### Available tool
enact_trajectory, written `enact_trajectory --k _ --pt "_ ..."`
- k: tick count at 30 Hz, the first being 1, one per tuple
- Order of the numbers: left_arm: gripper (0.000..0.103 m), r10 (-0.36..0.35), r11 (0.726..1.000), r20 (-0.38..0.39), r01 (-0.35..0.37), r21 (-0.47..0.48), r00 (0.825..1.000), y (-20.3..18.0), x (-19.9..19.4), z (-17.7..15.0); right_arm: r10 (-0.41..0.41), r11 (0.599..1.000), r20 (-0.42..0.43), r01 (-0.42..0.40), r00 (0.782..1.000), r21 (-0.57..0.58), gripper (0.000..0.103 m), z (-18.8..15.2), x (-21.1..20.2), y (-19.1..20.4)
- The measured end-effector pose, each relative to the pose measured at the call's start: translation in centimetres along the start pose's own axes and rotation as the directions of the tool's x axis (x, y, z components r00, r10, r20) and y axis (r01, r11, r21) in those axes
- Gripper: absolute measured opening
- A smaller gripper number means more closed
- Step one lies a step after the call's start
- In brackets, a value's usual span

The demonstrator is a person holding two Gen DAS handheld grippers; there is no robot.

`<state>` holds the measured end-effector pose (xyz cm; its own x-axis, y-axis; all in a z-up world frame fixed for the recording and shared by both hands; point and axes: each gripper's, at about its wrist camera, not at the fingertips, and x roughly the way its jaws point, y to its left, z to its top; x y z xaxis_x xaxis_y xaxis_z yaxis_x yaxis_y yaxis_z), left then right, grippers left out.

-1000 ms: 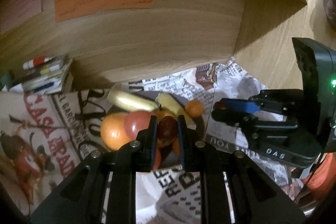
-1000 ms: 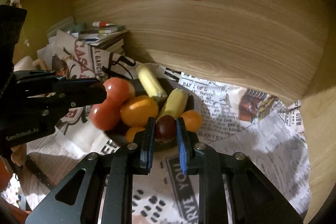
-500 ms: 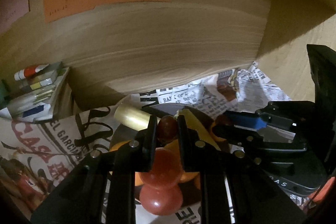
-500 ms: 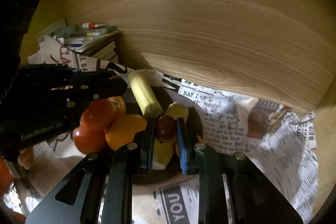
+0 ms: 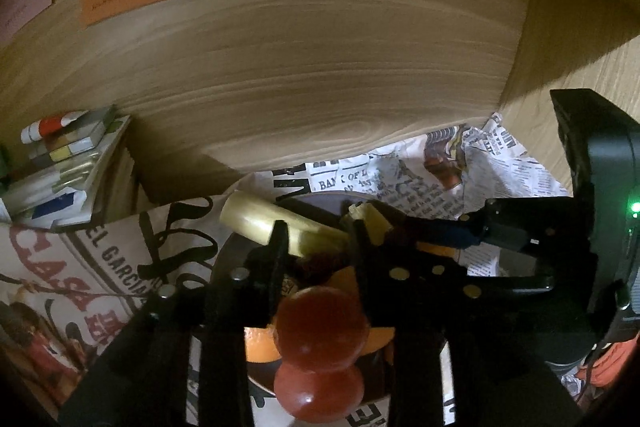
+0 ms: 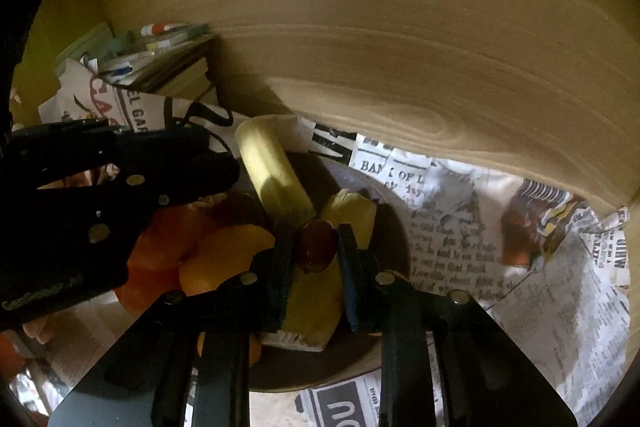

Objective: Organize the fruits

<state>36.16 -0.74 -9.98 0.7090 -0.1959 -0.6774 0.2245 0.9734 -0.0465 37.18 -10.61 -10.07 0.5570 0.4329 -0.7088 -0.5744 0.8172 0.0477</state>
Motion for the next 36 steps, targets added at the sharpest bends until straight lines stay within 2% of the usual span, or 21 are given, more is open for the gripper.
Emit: enact_trajectory --k 2,6,11,14,18,26,30,32,36 --pt "0.035 0.004 1.0 0.008 -0.004 0.001 1.0 0.0 -0.4 0.0 -0.013 1.0 0.015 0.013 1.0 -0.003 0.035 -0.1 -0.5 0.0" --pt "0.035 0.01 1.0 0.039 -0.01 -0.01 0.999 0.1 -2.2 0.0 -0.011 1.0 0.048 0.011 0.999 0.002 0.035 0.2 -2.1 0.0" --pt "0.035 0.04 0.999 0.123 -0.037 -0.029 0.992 0.3 -6.2 -0.2 -0.03 1.0 0.129 0.029 0.991 0.011 0.035 0.4 -5.7 0.3" --pt "0.035 0.047 0.998 0.183 -0.038 -0.05 0.982 0.4 -9.3 -0.5 -0.041 0.999 0.199 0.039 0.979 0.016 0.035 0.3 -8.7 0.9" --pt "0.035 0.071 0.996 0.265 -0.057 -0.062 0.962 0.1 -13.4 -1.3 -0.069 0.998 0.309 0.069 0.949 0.012 0.035 -0.5 -13.7 2.4" --pt "0.035 0.1 0.994 0.43 -0.076 -0.072 0.897 -2.1 -22.5 -4.2 -0.083 0.996 0.477 0.081 0.875 0.025 0.035 -3.1 -22.4 5.6" --pt "0.037 0.104 0.994 0.485 -0.079 -0.071 0.868 -3.3 -26.4 -5.9 -0.089 0.996 0.549 0.088 0.831 0.028 0.035 -4.8 -26.5 7.4" --pt "0.046 0.106 0.994 0.507 -0.08 -0.072 0.855 -3.8 -28.0 -6.7 -0.093 0.995 0.571 0.093 0.816 0.029 0.042 -5.5 -27.5 8.0" --pt "0.053 0.125 0.992 0.542 -0.105 -0.067 0.831 -4.7 -30.3 -8.4 -0.104 0.994 0.616 0.103 0.781 0.037 0.053 -7.2 -29.7 9.5"
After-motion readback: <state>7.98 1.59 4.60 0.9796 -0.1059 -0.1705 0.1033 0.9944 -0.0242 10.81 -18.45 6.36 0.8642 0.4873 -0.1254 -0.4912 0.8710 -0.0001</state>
